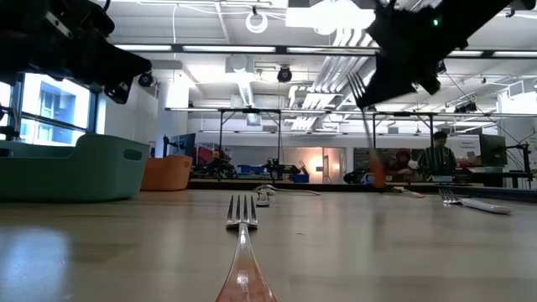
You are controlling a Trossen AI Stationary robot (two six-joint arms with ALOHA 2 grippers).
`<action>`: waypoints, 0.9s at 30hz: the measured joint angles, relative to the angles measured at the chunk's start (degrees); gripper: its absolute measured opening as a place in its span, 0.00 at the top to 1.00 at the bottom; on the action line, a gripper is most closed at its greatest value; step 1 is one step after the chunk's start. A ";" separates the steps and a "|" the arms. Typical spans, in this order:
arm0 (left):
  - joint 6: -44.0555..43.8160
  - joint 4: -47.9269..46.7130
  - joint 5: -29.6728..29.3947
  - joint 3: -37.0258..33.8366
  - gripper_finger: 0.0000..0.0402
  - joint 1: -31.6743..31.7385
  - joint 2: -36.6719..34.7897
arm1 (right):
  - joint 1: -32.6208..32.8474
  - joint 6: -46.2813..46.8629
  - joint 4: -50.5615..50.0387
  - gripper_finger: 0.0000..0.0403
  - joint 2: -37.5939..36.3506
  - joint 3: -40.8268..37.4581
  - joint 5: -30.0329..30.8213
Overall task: Sort silverware by color (type)
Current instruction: Put the orange fork into the yellow bin
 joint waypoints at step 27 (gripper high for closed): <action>-0.41 -0.67 3.58 0.00 1.00 0.00 -0.07 | 7.80 -34.09 73.63 1.00 46.88 26.33 -19.39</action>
